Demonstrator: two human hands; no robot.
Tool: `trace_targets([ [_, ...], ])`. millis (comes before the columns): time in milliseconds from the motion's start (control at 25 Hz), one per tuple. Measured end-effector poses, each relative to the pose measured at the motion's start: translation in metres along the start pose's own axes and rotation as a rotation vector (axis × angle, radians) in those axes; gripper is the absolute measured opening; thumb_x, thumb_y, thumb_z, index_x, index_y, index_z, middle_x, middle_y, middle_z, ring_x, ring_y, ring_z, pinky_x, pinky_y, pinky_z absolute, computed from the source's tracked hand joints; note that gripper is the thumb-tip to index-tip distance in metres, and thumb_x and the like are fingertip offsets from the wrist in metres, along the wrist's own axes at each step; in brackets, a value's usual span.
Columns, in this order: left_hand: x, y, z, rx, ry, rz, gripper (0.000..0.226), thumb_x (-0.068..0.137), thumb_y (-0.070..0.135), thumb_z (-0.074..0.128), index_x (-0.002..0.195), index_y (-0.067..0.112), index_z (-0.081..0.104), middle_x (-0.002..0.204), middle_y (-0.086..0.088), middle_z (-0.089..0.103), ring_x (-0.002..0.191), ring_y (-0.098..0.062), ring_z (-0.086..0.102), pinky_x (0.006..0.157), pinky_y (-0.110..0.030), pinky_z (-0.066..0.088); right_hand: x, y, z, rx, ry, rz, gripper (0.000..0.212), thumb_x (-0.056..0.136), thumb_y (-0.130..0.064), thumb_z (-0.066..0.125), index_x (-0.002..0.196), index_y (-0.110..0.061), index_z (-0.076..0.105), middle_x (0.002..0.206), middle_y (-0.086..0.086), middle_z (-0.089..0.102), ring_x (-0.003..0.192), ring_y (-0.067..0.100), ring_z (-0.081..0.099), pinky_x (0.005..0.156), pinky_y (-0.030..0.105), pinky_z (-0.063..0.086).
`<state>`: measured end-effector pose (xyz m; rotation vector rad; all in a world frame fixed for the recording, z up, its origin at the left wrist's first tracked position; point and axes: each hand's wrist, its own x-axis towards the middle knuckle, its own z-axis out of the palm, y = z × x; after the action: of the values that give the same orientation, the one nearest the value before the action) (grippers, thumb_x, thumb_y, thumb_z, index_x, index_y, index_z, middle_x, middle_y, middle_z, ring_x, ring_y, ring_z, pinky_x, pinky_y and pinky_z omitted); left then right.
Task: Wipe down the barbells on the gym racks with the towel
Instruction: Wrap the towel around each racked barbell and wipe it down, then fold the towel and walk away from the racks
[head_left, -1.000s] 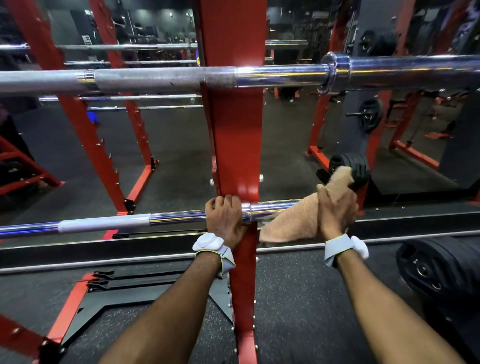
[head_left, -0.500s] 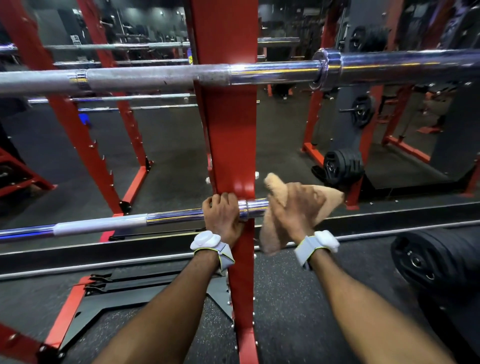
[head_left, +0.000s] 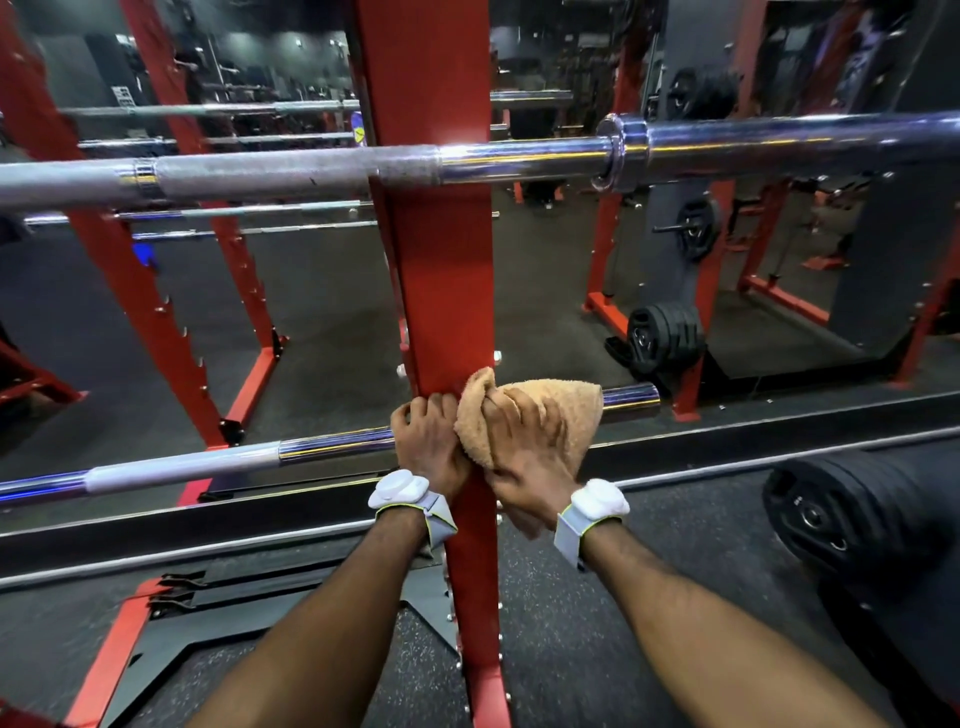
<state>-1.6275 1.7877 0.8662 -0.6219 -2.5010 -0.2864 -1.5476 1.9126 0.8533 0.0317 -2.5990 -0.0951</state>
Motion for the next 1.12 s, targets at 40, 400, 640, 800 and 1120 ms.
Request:
trace_targets([
  [40, -0.001, 0.0, -0.001, -0.007, -0.012, 0.01, 0.034, 0.059, 0.035, 0.064, 0.086, 0.016, 0.057, 0.082, -0.004, 0.062, 0.078, -0.03, 0.058, 0.078, -0.04, 0.041, 0.002, 0.004, 0.0, -0.004, -0.011, -0.025, 0.1, 0.05, -0.038, 0.071, 0.139, -0.012, 0.036, 0.142, 0.004, 0.037, 0.132, 0.031, 0.037, 0.107, 0.054, 0.02],
  [400, -0.005, -0.002, -0.014, 0.031, -0.122, 0.03, 0.049, 0.051, 0.041, 0.07, 0.089, 0.015, 0.054, 0.086, -0.004, 0.059, 0.082, -0.029, 0.057, 0.094, -0.05, 0.041, 0.002, 0.048, -0.021, 0.177, -0.046, 0.028, 0.086, 0.052, -0.04, 0.071, 0.133, -0.031, 0.044, 0.134, -0.005, 0.054, 0.117, 0.025, 0.049, 0.1, 0.04, 0.025],
  [640, 0.013, 0.013, -0.058, 0.025, -0.474, -0.011, 0.05, 0.076, 0.051, 0.063, 0.113, 0.019, 0.055, 0.119, -0.003, 0.061, 0.117, -0.028, 0.05, 0.113, -0.054, 0.016, 0.007, 0.088, -0.047, 0.381, -0.095, 0.167, 0.075, 0.051, -0.067, 0.077, 0.115, -0.03, 0.063, 0.105, -0.006, 0.07, 0.101, 0.024, 0.062, 0.088, 0.039, 0.044],
  [800, 0.02, 0.019, -0.091, 0.011, -0.581, 0.117, 0.05, 0.079, 0.063, 0.058, 0.118, 0.031, 0.06, 0.129, -0.001, 0.054, 0.13, -0.032, 0.038, 0.113, -0.064, 0.005, -0.001, 0.101, -0.054, 0.528, -0.015, 0.241, 0.06, 0.058, -0.063, 0.08, 0.104, -0.026, 0.068, 0.091, -0.008, 0.071, 0.088, 0.02, 0.065, 0.079, 0.038, 0.05],
  [1120, 0.021, 0.11, -0.094, -0.567, -0.519, 0.208, 0.052, 0.084, 0.055, 0.057, 0.126, 0.025, 0.052, 0.129, -0.01, 0.049, 0.128, -0.033, 0.042, 0.108, -0.048, 0.032, -0.04, 0.131, -0.095, 0.567, 0.212, 0.669, 0.042, 0.064, -0.045, 0.085, 0.093, -0.022, 0.064, 0.083, 0.004, 0.071, 0.082, 0.027, 0.065, 0.071, 0.037, 0.052],
])
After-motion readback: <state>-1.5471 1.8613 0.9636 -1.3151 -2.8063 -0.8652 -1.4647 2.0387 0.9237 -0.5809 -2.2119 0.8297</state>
